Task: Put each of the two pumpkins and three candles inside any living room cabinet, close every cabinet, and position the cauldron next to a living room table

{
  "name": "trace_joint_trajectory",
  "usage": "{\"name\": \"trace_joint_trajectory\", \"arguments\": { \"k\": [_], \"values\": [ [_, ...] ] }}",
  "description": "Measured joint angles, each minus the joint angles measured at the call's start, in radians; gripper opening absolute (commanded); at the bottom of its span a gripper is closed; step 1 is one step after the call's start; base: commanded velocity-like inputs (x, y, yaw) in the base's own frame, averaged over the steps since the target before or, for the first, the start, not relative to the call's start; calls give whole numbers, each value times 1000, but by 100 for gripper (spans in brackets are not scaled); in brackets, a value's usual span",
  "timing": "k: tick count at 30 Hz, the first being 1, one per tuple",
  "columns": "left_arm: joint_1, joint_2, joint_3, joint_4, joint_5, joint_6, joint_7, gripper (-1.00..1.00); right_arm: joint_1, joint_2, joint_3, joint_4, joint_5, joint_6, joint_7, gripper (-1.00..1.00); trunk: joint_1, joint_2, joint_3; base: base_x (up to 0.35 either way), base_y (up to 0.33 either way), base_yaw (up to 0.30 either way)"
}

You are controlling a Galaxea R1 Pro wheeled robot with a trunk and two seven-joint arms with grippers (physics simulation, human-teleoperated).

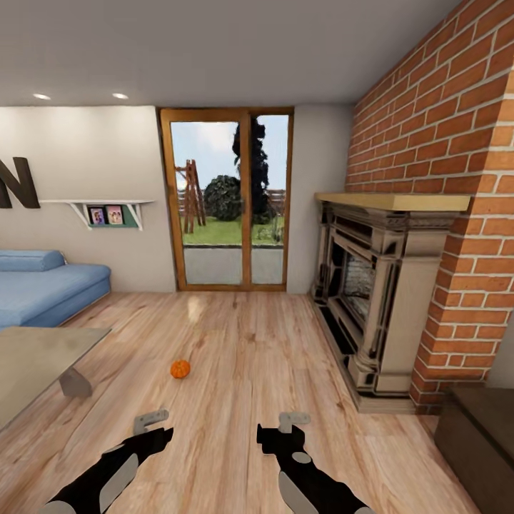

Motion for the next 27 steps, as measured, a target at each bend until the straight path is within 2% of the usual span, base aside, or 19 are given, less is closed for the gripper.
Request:
{"name": "trace_joint_trajectory", "arguments": {
  "k": [22,27],
  "values": [
    [0,0,0,1,0,2,0,100,-1,1,1,1,-1,0,0,100,0,0,0,337,69,-1],
    [0,0,0,1,0,1,0,100,0,1,1,1,-2,0,0,100,0,0,0,332,124,-115]
  ]
}}
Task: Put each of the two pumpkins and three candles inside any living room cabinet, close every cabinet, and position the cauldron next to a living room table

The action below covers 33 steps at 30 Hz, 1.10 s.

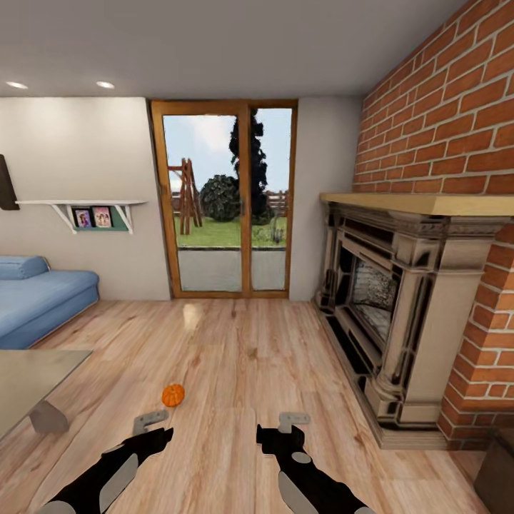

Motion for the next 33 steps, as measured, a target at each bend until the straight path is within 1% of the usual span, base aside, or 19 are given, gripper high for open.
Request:
{"name": "trace_joint_trajectory", "arguments": {
  "k": [6,10,17,33],
  "values": [
    [0,0,0,-1,-1,-1,0,100,0,0,0,0,0,0,0,100,0,0,0,306,155,-242],
    [0,1,-1,-1,-1,-5,-1,100,0,0,0,0,0,0,0,100,0,0,0,160,163,-276],
    [0,1,-1,-8,-1,-11,-1,100,1,-1,0,0,0,0,0,100,1,0,2,41,50,-283],
    [0,-2,-2,-5,-4,-15,2,100,1,-2,-3,1,0,0,0,100,1,0,10,3,4,-283]
  ]
}}
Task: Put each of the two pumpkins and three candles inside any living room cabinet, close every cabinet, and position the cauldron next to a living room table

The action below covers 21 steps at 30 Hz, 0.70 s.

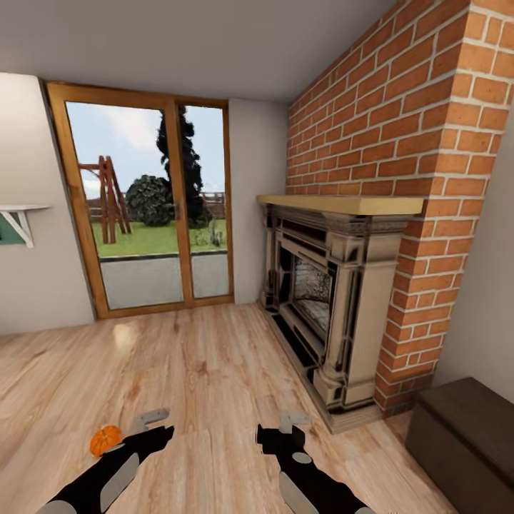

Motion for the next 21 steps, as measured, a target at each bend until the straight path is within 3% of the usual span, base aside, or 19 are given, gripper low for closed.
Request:
{"name": "trace_joint_trajectory", "arguments": {
  "k": [21],
  "values": [
    [0,-2,0,2,-5,-2,1,100,0,-2,-1,3,-8,0,0,100,0,0,13,0,0,-279]
  ]
}}
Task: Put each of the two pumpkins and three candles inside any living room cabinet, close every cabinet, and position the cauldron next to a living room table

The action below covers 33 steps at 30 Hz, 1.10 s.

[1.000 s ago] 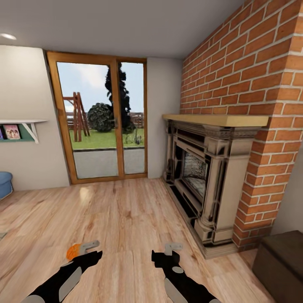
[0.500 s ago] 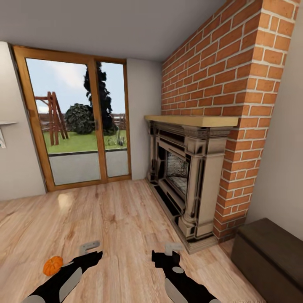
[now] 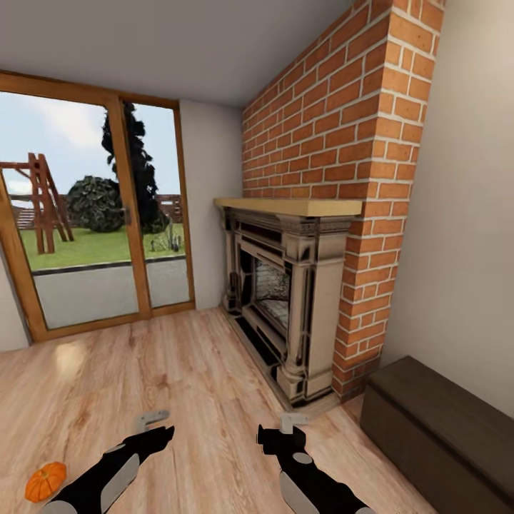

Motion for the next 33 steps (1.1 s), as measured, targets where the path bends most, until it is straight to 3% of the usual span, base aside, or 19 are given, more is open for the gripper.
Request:
{"name": "trace_joint_trajectory", "arguments": {
  "k": [20,33],
  "values": [
    [0,1,0,1,0,1,0,100,0,0,0,1,-3,0,0,100,0,0,12,0,7,-279],
    [0,0,0,2,2,0,0,100,-1,0,1,1,-3,0,0,100,0,0,20,2,245,-279]
  ]
}}
